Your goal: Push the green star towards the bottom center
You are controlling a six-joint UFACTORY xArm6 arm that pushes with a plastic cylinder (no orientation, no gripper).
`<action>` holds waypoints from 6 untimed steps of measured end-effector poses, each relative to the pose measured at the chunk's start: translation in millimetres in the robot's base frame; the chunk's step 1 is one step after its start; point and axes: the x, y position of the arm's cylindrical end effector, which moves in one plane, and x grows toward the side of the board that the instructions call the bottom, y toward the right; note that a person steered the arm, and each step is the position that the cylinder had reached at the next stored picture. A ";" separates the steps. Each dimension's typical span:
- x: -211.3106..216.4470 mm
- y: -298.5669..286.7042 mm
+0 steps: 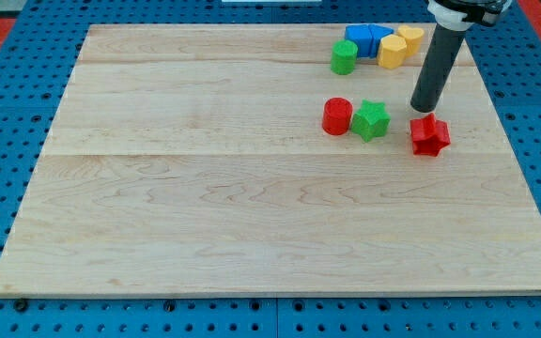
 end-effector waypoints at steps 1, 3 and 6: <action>0.0 0.0; -6.4 -23.8; 58.4 -122.9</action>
